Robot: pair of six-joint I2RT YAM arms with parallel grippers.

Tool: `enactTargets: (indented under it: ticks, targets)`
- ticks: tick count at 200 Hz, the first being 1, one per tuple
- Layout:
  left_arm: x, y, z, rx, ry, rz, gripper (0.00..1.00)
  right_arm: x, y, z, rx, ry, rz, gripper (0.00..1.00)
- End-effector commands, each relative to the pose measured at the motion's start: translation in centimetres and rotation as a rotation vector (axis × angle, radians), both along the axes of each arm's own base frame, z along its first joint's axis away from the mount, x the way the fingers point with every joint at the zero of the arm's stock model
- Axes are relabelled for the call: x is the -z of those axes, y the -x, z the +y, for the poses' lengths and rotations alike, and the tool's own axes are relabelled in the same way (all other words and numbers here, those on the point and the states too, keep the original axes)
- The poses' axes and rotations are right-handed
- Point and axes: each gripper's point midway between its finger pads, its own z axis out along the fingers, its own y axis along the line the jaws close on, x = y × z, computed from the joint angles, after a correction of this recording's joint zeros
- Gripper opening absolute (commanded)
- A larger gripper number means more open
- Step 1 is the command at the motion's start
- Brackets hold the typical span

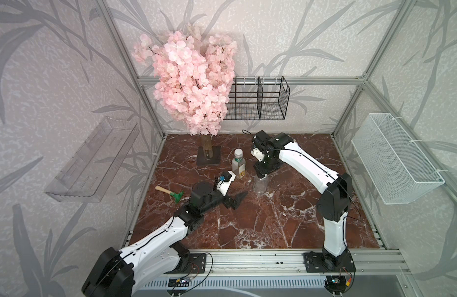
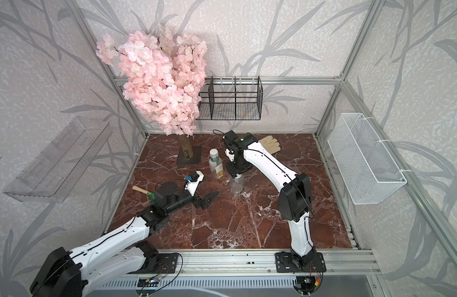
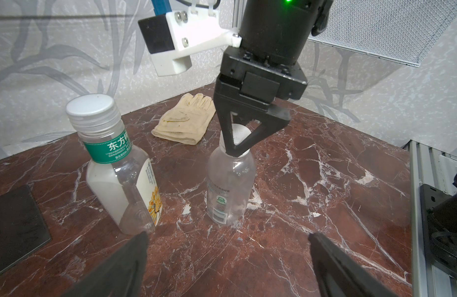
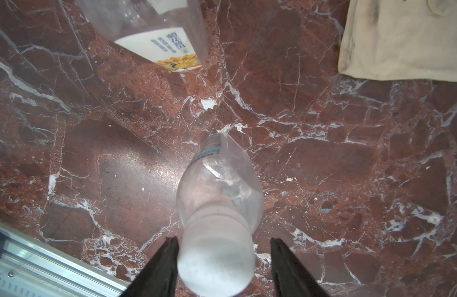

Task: Screw on the bottle caps
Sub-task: Pick up the plastic bottle at the center of the board.

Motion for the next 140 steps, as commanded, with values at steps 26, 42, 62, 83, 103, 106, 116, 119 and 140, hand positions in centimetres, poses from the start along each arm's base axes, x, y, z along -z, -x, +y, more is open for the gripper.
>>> enactTargets:
  ticks: [26,42,62,83,103,106,116,119,140]
  targets:
    - [-1.3,-0.2,-0.3,0.003,0.008,-0.035,1.0,0.9,0.5,0.2,-0.015,0.02,0.025,0.52]
    - [-1.3,-0.2,-0.3,0.002,0.007,-0.036,1.0,1.0,0.6,0.2,-0.016,0.023,0.027,0.5]
    - [-1.3,-0.3,-0.3,0.001,0.008,-0.037,1.0,1.1,0.6,0.2,-0.018,0.032,0.027,0.47]
    - [-1.3,-0.3,-0.2,0.001,0.006,-0.039,1.0,1.3,0.6,0.1,-0.02,0.041,0.027,0.44]
    - [-1.4,-0.2,-0.2,0.0,0.008,-0.04,1.0,1.1,0.6,0.1,-0.02,0.045,0.019,0.42]
    - [-1.4,-0.2,-0.2,0.001,0.008,-0.04,1.0,1.1,0.6,0.0,-0.019,0.046,0.016,0.41]
    - [-1.5,-0.2,-0.2,0.0,0.009,-0.041,1.0,0.8,0.5,-0.1,-0.018,0.044,0.004,0.39]
    - [-1.6,-0.2,-0.2,-0.002,0.01,-0.043,1.0,0.7,0.5,-0.1,-0.018,0.043,0.0,0.39]
    - [-1.7,-0.2,-0.2,-0.001,0.011,-0.044,1.0,-0.4,0.6,-0.2,-0.019,0.028,-0.025,0.37]
